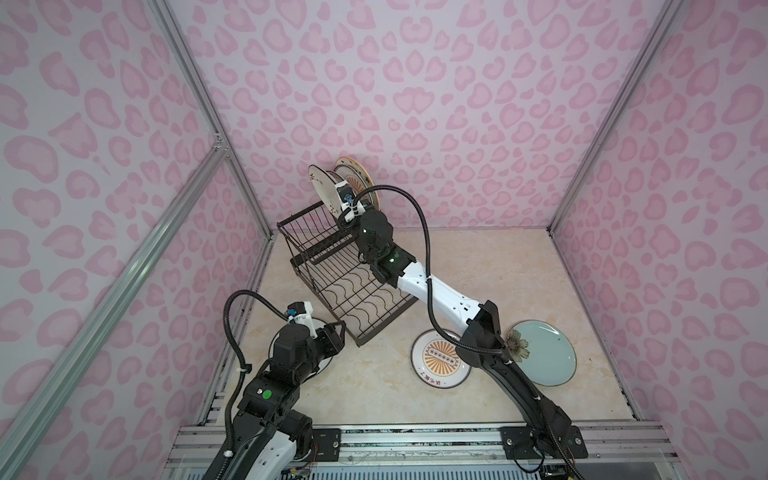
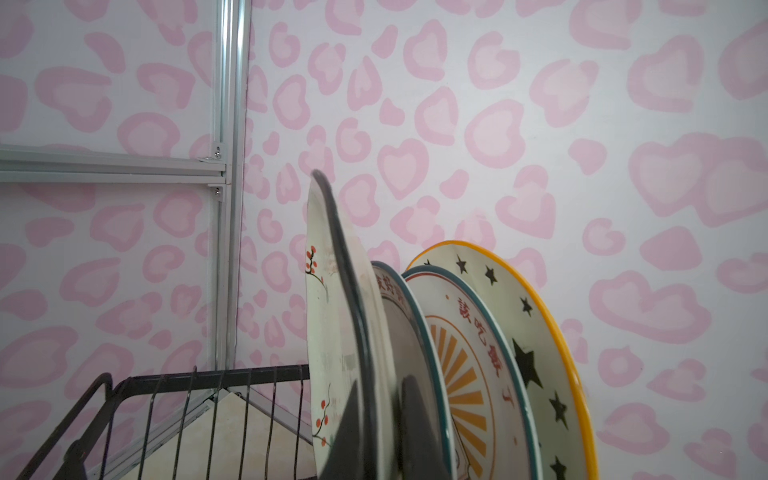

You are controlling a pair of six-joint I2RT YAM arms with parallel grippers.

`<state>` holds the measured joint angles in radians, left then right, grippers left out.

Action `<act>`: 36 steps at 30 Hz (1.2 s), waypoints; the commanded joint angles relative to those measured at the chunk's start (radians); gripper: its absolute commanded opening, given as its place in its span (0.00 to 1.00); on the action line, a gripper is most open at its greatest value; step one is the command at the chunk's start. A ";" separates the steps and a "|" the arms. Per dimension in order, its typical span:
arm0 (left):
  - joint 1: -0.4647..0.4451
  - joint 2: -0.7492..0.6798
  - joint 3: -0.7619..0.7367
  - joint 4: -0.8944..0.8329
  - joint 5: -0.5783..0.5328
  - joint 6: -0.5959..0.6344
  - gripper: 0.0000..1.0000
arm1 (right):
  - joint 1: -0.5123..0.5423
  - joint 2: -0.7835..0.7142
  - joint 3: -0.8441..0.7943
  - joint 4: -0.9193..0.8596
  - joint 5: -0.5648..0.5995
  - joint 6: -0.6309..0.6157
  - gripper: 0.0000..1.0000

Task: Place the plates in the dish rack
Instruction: 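Hold the berry-sprig plate seated in the upper tier with the right gripper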

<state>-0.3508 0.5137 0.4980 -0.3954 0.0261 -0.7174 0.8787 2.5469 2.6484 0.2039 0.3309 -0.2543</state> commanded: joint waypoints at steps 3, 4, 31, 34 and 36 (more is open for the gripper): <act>0.001 -0.002 0.009 0.003 -0.005 0.001 0.55 | -0.012 0.010 0.017 0.136 0.001 0.025 0.00; 0.001 0.000 0.009 0.004 -0.005 0.001 0.55 | -0.013 0.007 0.016 0.131 -0.003 0.030 0.00; 0.000 -0.011 0.010 -0.007 -0.010 0.005 0.55 | -0.001 0.018 0.017 0.136 -0.025 0.041 0.00; 0.001 -0.014 0.012 -0.008 -0.010 0.004 0.55 | 0.000 0.024 0.017 0.138 -0.020 0.033 0.00; 0.001 -0.016 0.012 -0.010 -0.011 0.004 0.55 | -0.001 0.026 0.016 0.140 -0.017 0.028 0.00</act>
<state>-0.3508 0.4992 0.4995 -0.4072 0.0216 -0.7174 0.8761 2.5622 2.6518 0.2180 0.3168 -0.2218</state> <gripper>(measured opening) 0.552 0.080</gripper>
